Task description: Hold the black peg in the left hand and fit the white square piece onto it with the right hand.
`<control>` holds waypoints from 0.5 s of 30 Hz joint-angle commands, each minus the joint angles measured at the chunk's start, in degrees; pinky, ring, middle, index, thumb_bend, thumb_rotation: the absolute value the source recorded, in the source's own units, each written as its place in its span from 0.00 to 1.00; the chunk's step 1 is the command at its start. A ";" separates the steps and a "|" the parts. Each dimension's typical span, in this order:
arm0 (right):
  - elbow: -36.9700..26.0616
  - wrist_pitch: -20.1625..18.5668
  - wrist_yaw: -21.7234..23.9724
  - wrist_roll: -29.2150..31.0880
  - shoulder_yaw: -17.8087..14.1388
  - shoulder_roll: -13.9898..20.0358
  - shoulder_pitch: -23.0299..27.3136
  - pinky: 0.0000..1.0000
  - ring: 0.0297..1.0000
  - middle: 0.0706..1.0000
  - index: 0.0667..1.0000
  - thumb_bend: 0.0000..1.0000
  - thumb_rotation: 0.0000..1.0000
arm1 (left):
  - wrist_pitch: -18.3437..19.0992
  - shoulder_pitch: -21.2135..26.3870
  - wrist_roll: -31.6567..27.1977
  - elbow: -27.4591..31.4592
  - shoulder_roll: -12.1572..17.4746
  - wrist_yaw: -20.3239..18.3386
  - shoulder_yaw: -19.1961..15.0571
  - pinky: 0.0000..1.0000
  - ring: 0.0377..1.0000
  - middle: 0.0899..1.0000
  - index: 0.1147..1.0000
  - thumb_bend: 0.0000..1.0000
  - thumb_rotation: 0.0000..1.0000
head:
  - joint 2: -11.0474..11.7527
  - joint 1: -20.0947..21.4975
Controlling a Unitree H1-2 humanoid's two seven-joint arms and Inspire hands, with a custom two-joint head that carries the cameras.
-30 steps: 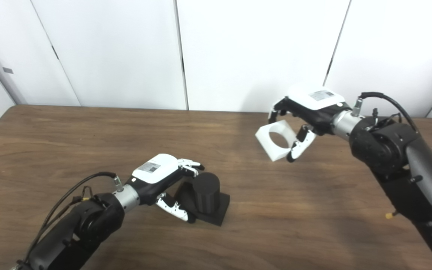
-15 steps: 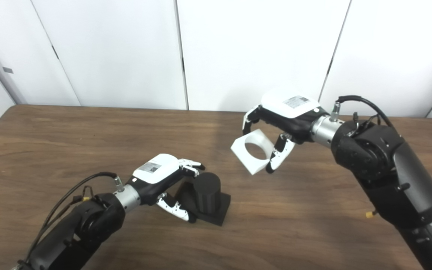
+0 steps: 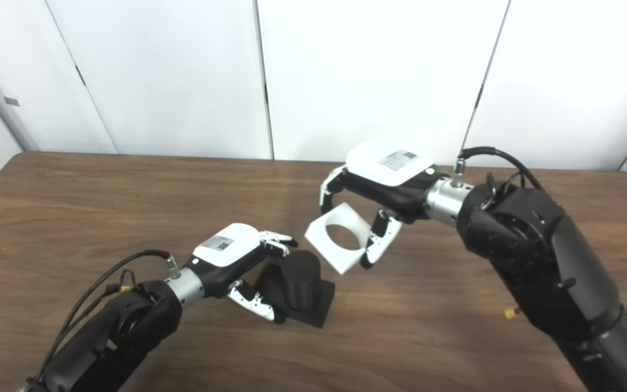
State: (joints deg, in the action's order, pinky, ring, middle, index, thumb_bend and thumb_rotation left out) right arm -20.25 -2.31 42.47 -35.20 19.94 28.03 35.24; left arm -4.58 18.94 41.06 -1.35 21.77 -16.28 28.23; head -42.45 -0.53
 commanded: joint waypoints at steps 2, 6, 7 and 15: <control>-2.17 -0.46 -0.22 0.29 -0.81 -0.61 2.76 0.64 0.73 0.71 0.44 0.52 0.13 | 0.86 -0.40 2.39 -1.83 -0.49 -2.31 1.81 0.79 0.86 0.86 0.42 0.52 0.07 | -0.24 0.04; -2.57 -0.37 0.11 0.64 -0.66 -1.58 2.60 0.64 0.73 0.71 0.44 0.52 0.13 | 0.45 -0.44 2.14 -2.05 -0.56 -1.95 1.72 0.79 0.86 0.86 0.42 0.52 0.07 | -0.25 -0.07; -2.71 -0.53 0.24 0.66 -0.64 -1.79 2.53 0.64 0.73 0.71 0.44 0.52 0.13 | 0.23 -0.46 2.05 -2.15 -0.58 -1.75 1.68 0.79 0.86 0.86 0.42 0.52 0.07 | -0.25 -0.07; -1.60 -0.52 0.47 -0.20 1.16 -4.19 1.79 0.66 0.73 0.71 0.44 0.52 0.13 | 1.49 -0.31 2.36 -1.32 -0.68 -3.06 1.94 0.80 0.87 0.87 0.42 0.52 0.07 | -0.34 -0.22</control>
State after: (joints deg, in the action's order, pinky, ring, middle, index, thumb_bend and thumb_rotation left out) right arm -21.63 -2.64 43.61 -35.27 21.47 24.31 35.21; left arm -4.29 18.97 41.14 -1.38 21.66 -16.35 28.24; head -42.71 -0.70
